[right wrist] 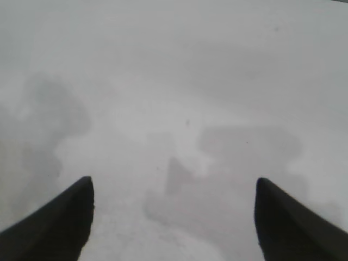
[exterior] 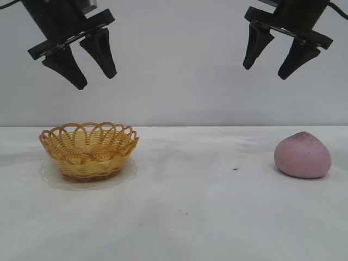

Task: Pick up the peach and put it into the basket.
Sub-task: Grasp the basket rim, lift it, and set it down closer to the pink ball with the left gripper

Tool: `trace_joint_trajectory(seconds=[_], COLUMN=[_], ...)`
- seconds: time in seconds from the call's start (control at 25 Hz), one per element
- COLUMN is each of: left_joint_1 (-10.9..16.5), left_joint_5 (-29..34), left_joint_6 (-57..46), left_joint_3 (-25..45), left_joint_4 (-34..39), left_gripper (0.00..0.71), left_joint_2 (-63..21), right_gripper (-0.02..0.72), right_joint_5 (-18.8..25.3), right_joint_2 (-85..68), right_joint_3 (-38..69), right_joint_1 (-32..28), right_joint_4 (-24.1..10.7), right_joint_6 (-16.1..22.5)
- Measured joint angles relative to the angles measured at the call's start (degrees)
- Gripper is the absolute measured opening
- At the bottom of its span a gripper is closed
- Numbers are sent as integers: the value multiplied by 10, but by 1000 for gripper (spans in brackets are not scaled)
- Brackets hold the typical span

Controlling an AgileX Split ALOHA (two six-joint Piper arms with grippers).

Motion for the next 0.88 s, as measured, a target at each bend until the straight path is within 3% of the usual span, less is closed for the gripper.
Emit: trace_joint_trajectory(seconds=[0.44,0.88], left_joint_1=[0,0], left_joint_5=[15,172], left_joint_6=[0,36], left_joint_3=[-1,-77], left_joint_4=[4,180], left_gripper=[442,442], left_joint_2=[0,0], right_gripper=[524,524], right_joint_5=[0,7], right_joint_2=[0,0], right_joint_3=[0,0], right_joint_1=[0,0], right_joint_4=[0,0], right_joint_6=[0,0])
